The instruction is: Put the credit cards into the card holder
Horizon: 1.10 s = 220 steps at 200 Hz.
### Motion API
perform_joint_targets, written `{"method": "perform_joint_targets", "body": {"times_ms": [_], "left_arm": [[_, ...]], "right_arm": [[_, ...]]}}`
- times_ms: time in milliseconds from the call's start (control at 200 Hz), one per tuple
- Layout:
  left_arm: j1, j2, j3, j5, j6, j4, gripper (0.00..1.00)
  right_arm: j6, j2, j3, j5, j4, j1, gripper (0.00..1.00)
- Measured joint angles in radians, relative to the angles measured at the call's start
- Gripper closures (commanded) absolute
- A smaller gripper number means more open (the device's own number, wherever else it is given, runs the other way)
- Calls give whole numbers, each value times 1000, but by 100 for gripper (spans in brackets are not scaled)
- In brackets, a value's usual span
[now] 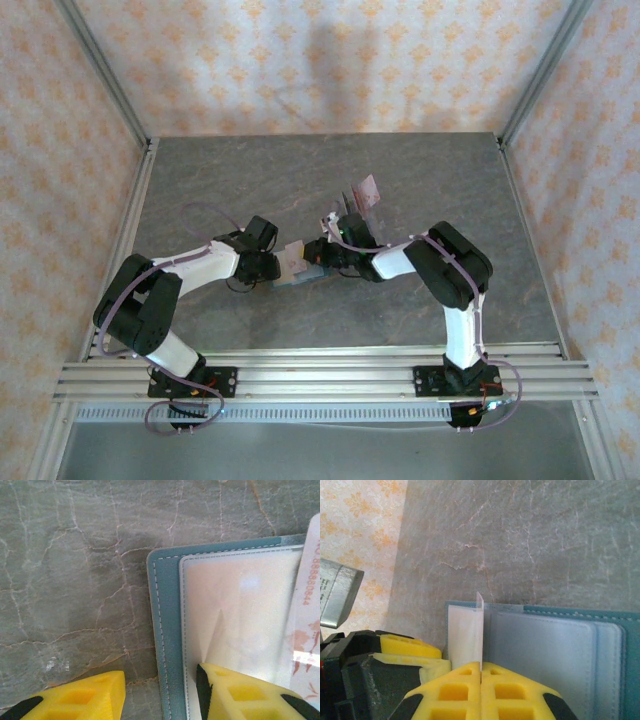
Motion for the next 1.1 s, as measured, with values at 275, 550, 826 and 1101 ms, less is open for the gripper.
{"method": "perform_joint_targets", "body": {"times_ms": [275,550,826,1101], "left_arm": [[0,0,0,0,0,0,57],[0,0,0,0,0,0,57],[0,2,2,0,0,-1,57],[0,2,2,0,0,-1,57]], "right_arm": [[10,0,-32,1,37,9,100],[14,-5,-53,7,59,16,100],[21,-7,-63,10,66,27,100],[21,-5,-58,3,51,34,100]]}}
